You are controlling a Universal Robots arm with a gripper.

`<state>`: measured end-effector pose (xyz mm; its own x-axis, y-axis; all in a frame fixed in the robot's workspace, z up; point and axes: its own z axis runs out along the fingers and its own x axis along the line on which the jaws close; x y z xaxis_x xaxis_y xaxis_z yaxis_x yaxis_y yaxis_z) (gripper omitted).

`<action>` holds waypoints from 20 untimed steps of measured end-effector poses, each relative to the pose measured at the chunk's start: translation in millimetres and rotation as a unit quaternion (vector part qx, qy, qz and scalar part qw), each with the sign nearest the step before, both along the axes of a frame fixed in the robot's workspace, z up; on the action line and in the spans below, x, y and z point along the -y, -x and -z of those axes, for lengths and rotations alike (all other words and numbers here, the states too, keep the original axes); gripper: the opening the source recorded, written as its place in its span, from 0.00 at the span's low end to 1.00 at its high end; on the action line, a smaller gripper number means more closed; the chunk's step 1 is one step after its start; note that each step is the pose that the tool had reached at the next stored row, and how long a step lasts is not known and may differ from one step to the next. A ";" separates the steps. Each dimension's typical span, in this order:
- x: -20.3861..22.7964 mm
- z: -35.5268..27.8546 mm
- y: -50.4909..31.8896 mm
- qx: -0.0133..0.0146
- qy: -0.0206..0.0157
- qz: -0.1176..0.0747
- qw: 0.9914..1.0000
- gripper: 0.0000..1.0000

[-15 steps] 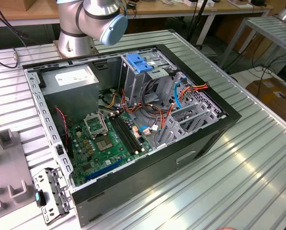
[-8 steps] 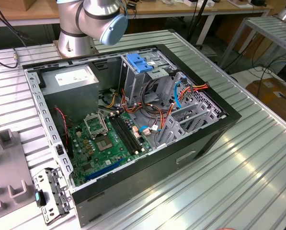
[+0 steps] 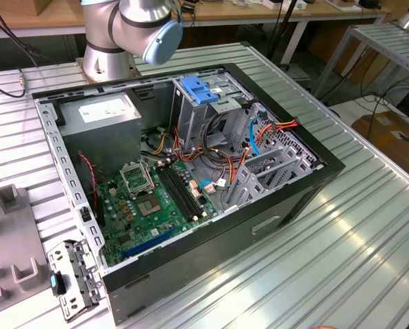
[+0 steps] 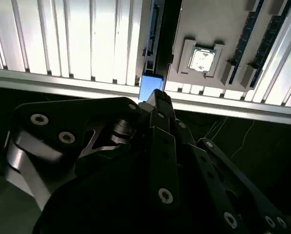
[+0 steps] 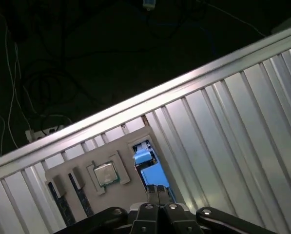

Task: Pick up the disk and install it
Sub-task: 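Pick up the disk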

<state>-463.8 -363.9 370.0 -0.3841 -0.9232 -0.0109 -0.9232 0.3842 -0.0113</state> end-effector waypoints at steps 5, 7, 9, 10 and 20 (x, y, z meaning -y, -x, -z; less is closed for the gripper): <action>0.0 0.2 0.0 0.000 0.000 -0.088 0.996 0.11; 0.0 0.3 0.0 0.000 0.000 -0.116 0.993 0.11; 0.0 0.4 0.0 0.000 0.000 -0.153 0.988 0.11; 0.0 0.4 0.0 0.000 0.000 -0.162 0.987 0.11; 0.0 0.4 0.0 0.000 0.000 -0.209 0.978 0.11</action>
